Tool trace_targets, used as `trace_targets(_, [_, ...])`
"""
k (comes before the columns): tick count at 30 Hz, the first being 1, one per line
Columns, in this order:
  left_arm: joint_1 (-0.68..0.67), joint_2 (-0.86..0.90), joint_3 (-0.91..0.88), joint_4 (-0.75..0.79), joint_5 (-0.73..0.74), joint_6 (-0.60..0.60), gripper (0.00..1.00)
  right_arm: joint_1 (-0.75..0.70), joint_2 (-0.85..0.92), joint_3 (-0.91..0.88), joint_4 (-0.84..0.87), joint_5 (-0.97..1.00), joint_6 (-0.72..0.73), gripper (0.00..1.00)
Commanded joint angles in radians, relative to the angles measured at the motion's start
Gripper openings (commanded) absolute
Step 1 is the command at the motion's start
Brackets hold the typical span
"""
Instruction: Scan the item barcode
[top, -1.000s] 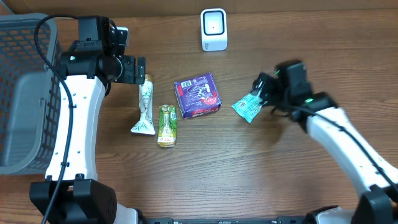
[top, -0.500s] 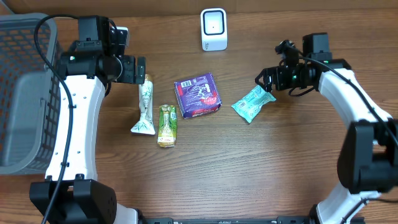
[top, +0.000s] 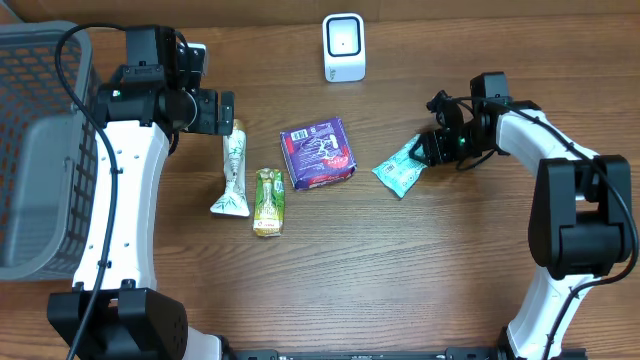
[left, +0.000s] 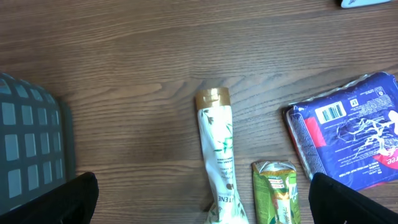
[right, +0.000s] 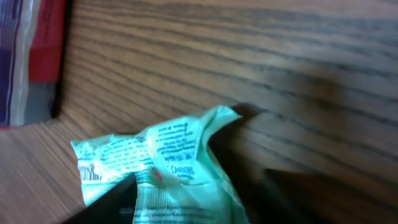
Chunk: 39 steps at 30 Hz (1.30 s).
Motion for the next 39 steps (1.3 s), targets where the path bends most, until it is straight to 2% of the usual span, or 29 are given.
trace_targets(1, [0.004, -0.022, 0.007, 0.000, 0.001, -0.018, 0.99, 0.004, 0.007, 0.029, -0.032, -0.014, 0.016, 0.39])
trace_targets(3, [0.004, -0.023, 0.007, 0.000, 0.001, -0.018, 1.00, 0.004, 0.007, 0.029, -0.083, 0.006, 0.076, 0.22])
trace_targets(4, [0.004, -0.023, 0.007, 0.000, 0.001, -0.018, 1.00, 0.004, 0.007, 0.029, -0.103, 0.006, 0.109, 0.07])
trace_targets(5, [0.004, -0.023, 0.007, 0.000, 0.001, -0.018, 1.00, 0.004, 0.007, 0.029, -0.138, 0.006, 0.184, 0.04])
trace_targets(11, [0.004, -0.023, 0.007, 0.000, 0.001, -0.018, 1.00, 0.004, 0.007, 0.015, -0.177, 0.006, 0.356, 0.04])
trace_targets(19, [0.004, -0.022, 0.007, 0.000, 0.000, -0.018, 0.99, -0.006, -0.033, 0.005, -0.130, -0.106, 0.371, 0.04])
trace_targets(25, [0.004, -0.023, 0.007, 0.000, 0.001, -0.018, 1.00, -0.032, -0.245, 0.008, -0.124, -0.153, 0.370, 0.04])
trace_targets(30, [0.004, -0.023, 0.007, 0.000, 0.001, -0.018, 1.00, 0.018, -0.468, 0.008, -0.083, -0.152, 0.378, 0.04])
trace_targets(39, [0.004, -0.023, 0.007, 0.000, 0.000, -0.018, 1.00, 0.076, -0.820, 0.008, 0.000, -0.151, 0.524, 0.04])
